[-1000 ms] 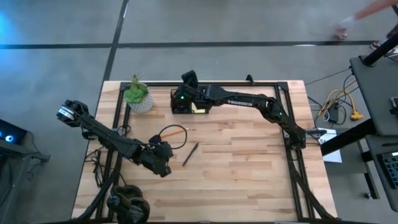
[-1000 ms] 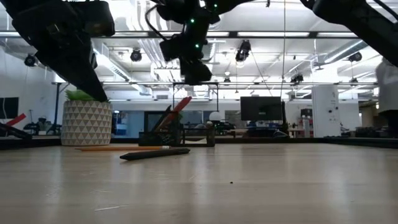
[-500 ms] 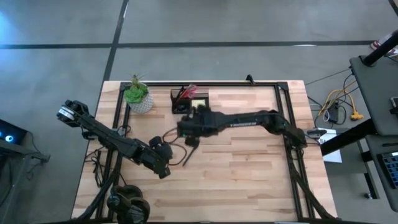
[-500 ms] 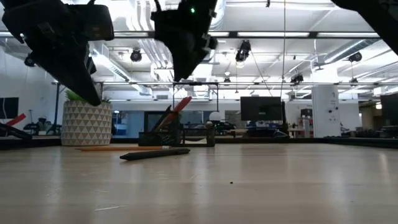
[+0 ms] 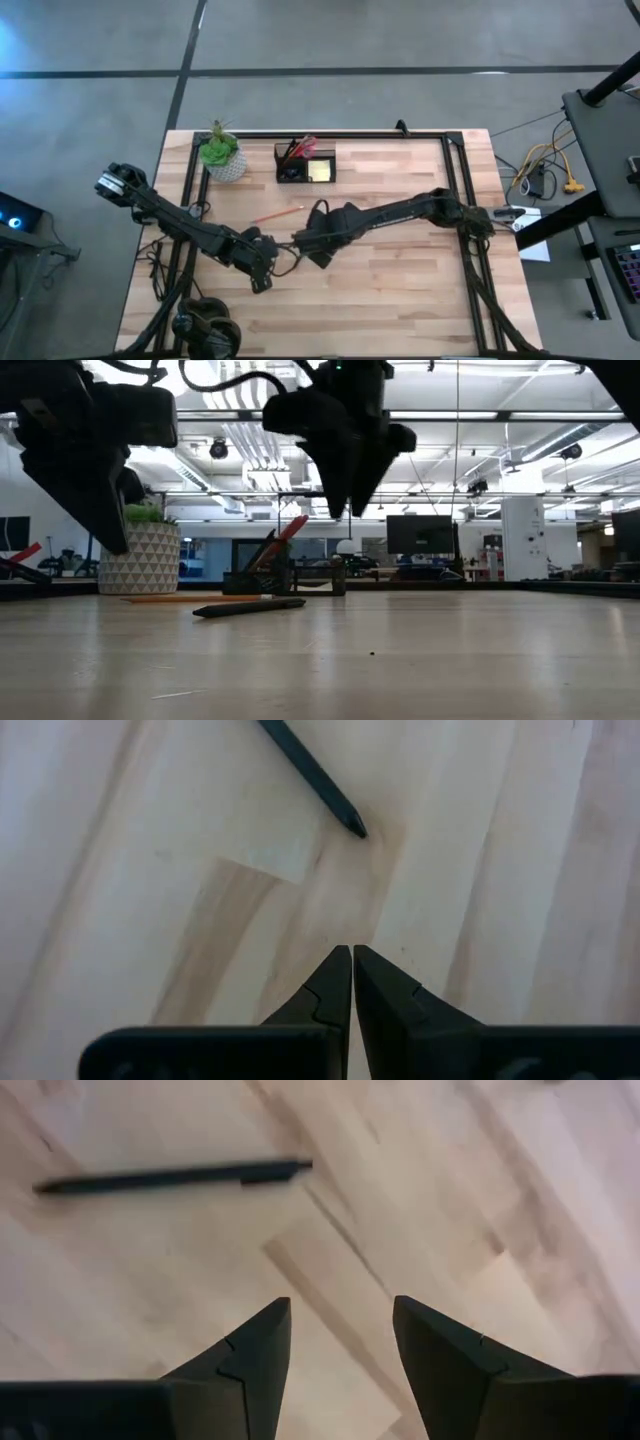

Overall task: Pick and place office supplies into organizer
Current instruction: Put the pencil into the top left section of the black desk organizer

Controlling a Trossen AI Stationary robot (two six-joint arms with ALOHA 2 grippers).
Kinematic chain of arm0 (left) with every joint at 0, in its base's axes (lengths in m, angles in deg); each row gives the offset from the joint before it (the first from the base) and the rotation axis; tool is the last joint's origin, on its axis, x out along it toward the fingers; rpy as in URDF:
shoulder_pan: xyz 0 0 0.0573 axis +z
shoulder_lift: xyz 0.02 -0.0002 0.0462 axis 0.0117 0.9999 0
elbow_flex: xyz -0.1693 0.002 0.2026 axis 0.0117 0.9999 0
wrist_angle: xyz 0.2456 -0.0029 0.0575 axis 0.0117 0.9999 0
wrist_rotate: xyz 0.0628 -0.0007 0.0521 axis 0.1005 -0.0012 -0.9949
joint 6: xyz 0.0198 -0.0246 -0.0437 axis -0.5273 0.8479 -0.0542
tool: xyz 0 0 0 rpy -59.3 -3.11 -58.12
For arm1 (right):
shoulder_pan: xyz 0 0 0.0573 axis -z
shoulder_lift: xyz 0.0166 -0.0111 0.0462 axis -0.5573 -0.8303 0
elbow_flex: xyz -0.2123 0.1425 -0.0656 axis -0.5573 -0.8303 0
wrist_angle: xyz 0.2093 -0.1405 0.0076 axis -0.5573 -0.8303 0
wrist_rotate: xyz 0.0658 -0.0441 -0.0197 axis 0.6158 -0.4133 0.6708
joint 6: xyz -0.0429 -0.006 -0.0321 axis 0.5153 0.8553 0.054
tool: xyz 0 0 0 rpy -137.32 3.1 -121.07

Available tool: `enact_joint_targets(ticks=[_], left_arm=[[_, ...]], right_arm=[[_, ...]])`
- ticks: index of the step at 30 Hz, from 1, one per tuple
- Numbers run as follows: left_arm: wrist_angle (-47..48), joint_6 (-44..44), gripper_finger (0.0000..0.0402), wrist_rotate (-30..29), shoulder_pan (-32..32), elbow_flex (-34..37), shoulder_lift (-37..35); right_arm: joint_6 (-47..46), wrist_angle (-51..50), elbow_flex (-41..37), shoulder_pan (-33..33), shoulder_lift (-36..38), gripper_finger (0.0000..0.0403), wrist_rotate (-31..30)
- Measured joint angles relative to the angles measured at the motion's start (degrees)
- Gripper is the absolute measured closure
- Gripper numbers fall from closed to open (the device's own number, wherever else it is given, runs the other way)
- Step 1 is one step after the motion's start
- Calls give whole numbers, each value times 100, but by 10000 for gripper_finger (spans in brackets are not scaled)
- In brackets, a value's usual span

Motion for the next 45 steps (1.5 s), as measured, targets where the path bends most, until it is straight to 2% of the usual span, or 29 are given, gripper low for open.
enact_joint_targets(ticks=[4,8,10,14,17,20,23,27,33,39,45], left_arm=[[16,65,402,181,2,0,2],[40,58,402,251,0,0,2],[40,59,402,251,0,0,2],[27,60,402,239,0,0,2],[-26,56,402,228,0,0,2],[-37,120,402,172,0,0,2],[-123,401,402,141,0,0,2],[-366,527,402,172,43,0,2],[-491,814,402,565,342,0,2],[-487,784,402,526,827,0,2],[-825,805,402,801,1313,2,-3]], right_arm=[[-2,116,-170,3,0,232,681],[-344,152,-183,-24,-2,230,413],[-230,185,-104,-30,-2,230,500],[-208,143,114,-121,8,235,93],[47,126,289,-124,13,242,202],[-13,-101,392,-133,19,250,-245],[265,-110,440,-88,24,258,225],[55,-504,429,-116,33,266,-64],[84,-1164,412,-276,45,266,-113],[404,-1141,234,-372,205,266,-231],[997,-1147,-473,-205,680,266,-651]])
